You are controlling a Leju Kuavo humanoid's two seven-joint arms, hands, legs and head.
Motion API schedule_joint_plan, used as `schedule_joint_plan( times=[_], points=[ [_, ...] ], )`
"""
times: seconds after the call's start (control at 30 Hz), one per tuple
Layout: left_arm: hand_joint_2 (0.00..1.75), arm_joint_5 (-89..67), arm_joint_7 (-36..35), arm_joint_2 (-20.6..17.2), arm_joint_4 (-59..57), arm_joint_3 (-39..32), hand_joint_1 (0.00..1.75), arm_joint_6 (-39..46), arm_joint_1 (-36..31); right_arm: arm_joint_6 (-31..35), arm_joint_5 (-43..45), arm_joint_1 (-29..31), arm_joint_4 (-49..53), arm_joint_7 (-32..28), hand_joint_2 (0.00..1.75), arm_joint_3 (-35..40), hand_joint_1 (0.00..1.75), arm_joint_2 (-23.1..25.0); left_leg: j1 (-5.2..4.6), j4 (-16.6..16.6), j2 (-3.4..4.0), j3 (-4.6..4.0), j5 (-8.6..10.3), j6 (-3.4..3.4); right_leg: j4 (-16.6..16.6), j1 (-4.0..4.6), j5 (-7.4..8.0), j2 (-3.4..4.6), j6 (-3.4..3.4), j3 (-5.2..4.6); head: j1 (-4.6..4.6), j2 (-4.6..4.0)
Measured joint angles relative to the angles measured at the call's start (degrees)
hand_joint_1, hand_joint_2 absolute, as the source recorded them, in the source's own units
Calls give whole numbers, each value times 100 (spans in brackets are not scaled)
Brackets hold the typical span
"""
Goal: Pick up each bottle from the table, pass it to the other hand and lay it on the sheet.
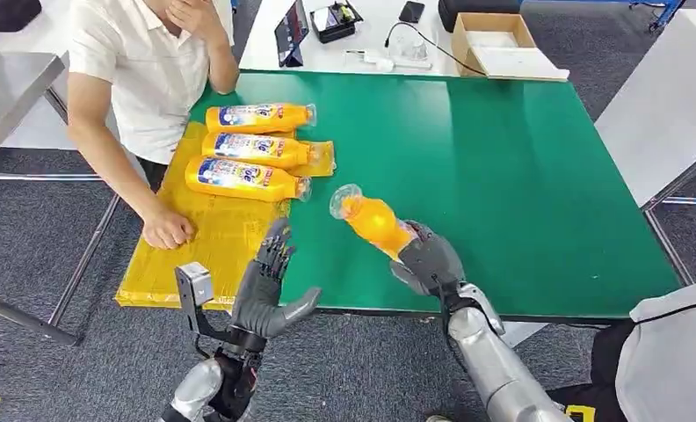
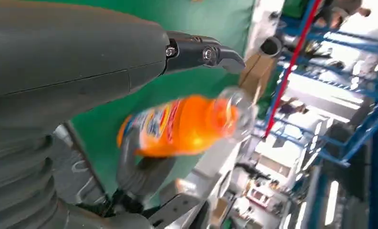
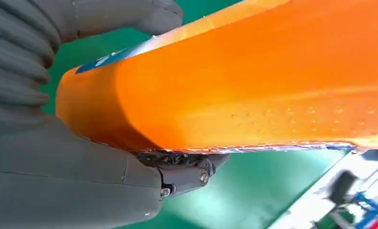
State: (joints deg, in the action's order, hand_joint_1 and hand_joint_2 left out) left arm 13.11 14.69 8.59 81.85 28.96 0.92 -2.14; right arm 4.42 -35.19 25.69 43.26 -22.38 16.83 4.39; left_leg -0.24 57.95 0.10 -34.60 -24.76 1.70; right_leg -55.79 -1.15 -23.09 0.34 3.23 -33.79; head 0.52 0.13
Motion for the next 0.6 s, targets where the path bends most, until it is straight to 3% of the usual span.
schedule_joint_plan(
  times=[0.6],
  points=[
    [175,-92,-20,24,-378,435,0,308,-122,63,1054,-586,1021,-195,175,918,175,439,0,0,-12,-31,1,2,0,-1,-1,-9,0,-28,0,0]
  ],
)
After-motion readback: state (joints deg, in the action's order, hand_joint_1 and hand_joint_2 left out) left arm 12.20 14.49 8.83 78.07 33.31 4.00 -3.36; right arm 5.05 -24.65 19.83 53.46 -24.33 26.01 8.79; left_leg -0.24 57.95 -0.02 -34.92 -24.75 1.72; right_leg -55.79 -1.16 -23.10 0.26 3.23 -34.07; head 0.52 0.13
